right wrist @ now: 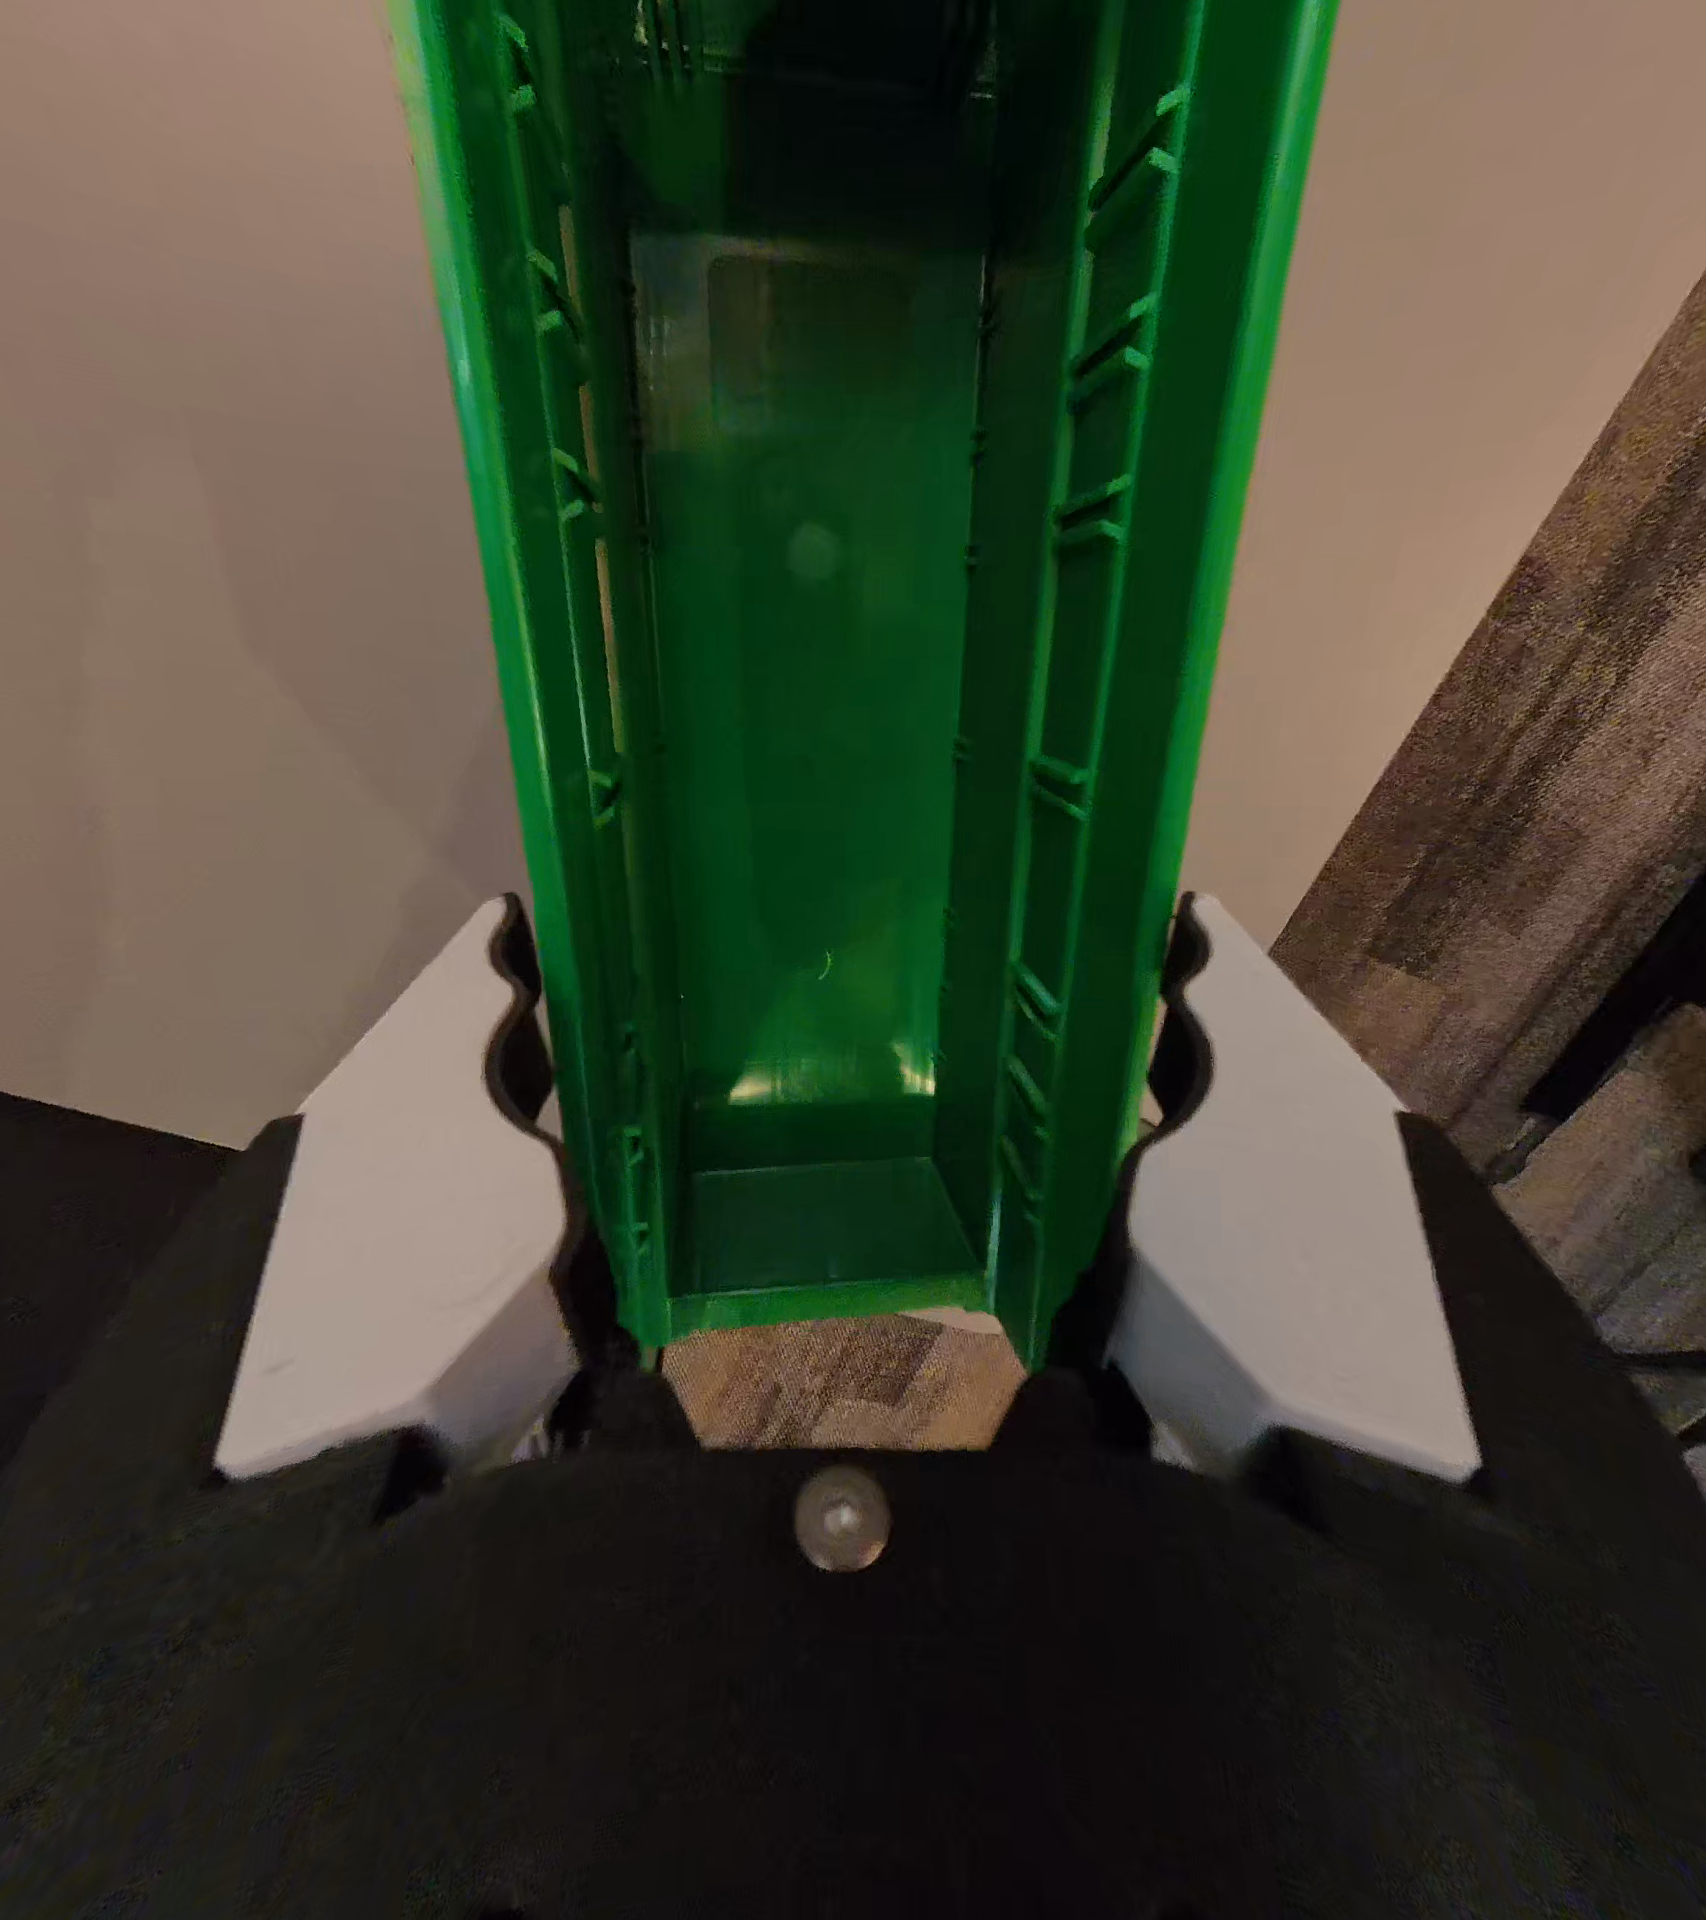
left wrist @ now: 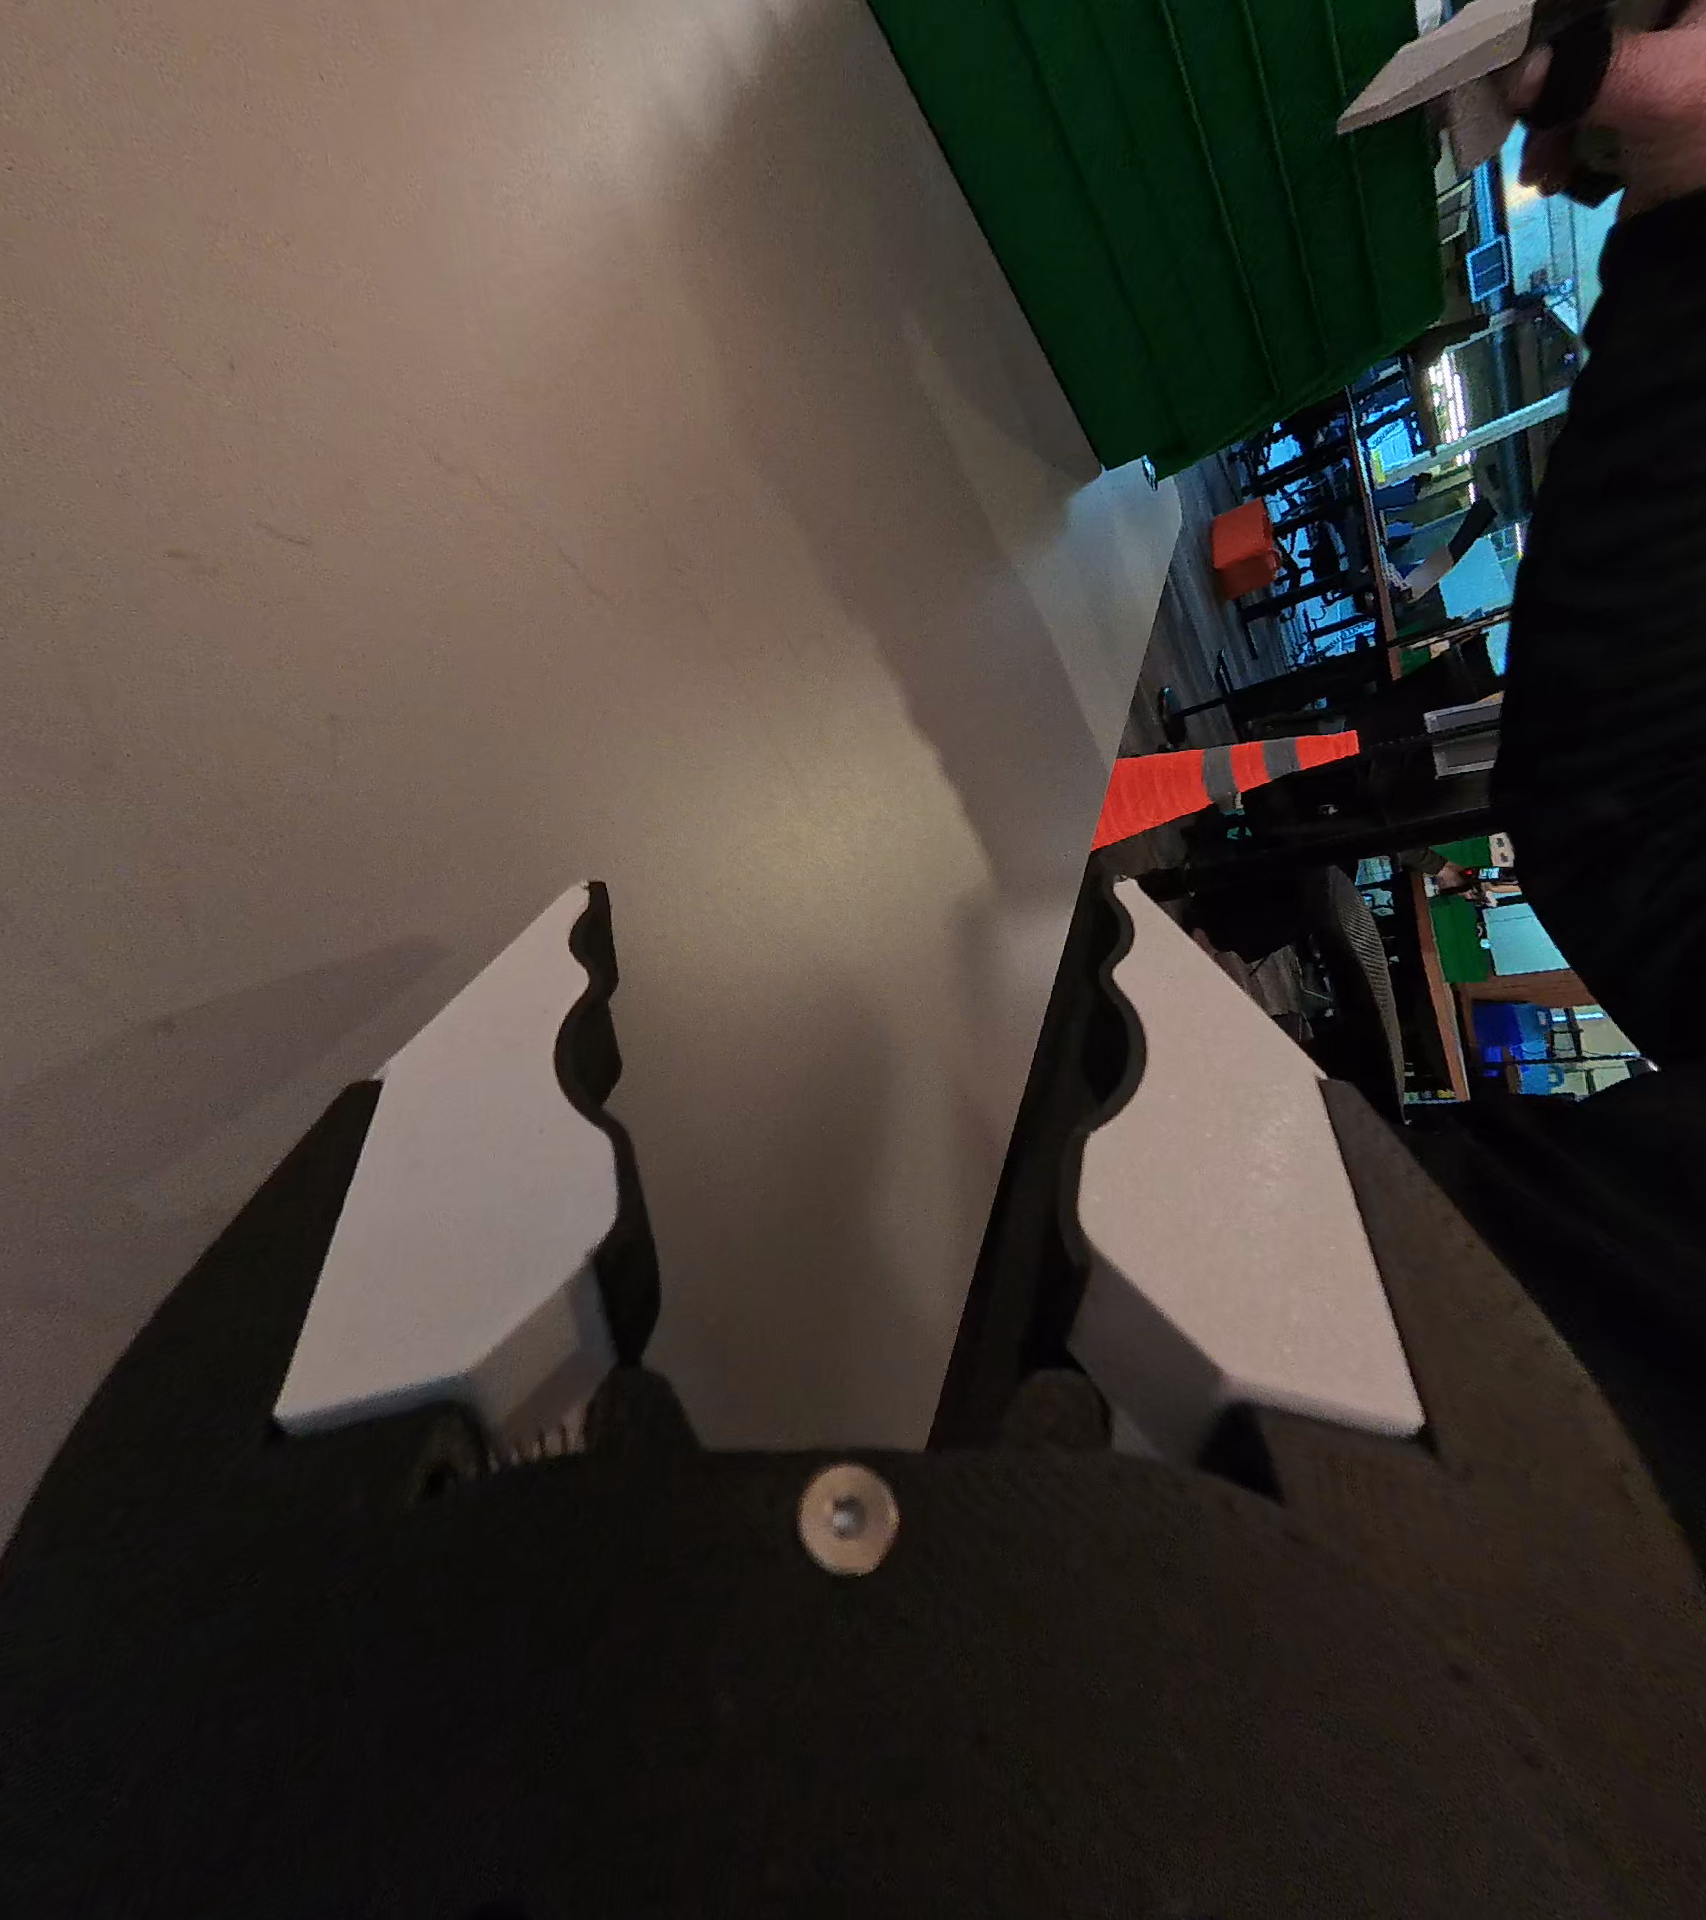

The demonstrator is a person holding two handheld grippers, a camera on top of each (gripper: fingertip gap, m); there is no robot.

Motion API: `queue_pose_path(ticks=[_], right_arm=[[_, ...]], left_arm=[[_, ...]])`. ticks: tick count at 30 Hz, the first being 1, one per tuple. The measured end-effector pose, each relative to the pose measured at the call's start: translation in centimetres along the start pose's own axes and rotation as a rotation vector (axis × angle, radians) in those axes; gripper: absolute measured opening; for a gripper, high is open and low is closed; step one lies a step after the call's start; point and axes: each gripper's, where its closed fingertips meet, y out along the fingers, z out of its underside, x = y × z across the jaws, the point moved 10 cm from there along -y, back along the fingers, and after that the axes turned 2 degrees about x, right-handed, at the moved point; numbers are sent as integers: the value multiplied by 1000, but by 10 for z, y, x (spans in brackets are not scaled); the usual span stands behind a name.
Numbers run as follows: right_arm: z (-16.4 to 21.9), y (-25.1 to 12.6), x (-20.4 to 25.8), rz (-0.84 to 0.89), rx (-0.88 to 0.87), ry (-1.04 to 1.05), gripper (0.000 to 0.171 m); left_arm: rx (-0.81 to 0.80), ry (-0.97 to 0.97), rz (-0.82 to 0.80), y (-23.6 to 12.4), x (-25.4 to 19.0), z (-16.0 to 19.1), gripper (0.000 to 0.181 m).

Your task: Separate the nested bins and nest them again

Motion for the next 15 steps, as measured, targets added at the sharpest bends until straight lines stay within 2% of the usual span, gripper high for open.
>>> queue_pose_path(ticks=[1,5,8,13,15], right_arm=[[1,-2,-2,3,3,-1,113],[2,-4,-3,-22,3,1,113],[1,-6,-5,-75,-30,33,126],[1,-15,-8,-73,-36,18,105],[1,-16,-7,-63,-33,8,103]], left_arm=[[4,0,1,1,0,0,90],[11,9,-4,3,-2,0,90],[9,11,-11,1,-2,0,89],[8,10,-10,0,-2,0,89],[13,11,-10,2,-1,1,89]])
